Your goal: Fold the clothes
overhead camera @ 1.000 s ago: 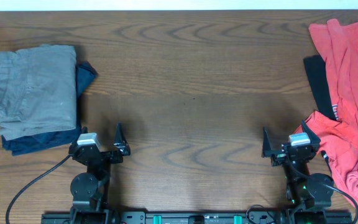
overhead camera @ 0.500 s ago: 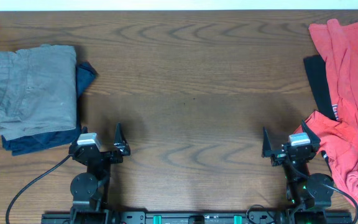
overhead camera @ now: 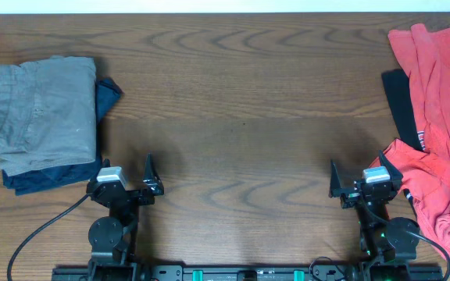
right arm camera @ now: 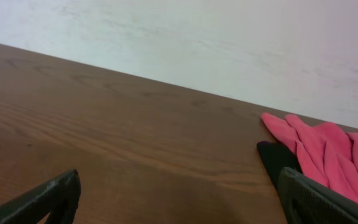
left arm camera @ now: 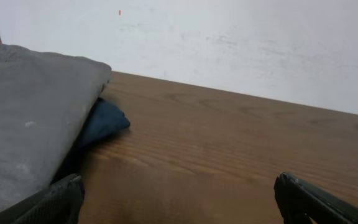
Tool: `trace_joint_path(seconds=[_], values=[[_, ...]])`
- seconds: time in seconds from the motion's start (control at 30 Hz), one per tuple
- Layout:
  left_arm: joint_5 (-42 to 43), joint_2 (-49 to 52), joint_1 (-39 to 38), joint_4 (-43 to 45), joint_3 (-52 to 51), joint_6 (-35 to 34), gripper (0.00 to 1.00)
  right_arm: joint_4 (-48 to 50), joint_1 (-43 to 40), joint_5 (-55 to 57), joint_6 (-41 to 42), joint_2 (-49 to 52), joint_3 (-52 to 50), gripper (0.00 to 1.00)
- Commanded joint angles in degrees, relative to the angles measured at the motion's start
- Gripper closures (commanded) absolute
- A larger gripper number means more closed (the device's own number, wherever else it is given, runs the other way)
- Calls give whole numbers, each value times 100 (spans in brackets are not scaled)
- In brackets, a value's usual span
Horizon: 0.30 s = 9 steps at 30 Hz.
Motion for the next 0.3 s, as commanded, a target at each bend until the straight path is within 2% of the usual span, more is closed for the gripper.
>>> trace_joint_path(seconds=[0.0,0.27], values=[[-72,-37,24,-278,-76,-22,2,-22,26,17,-76,-13,-4,1],[-72,-37,24,-278,-76,-22,2,-22,26,20,-76,-13,-4,1]])
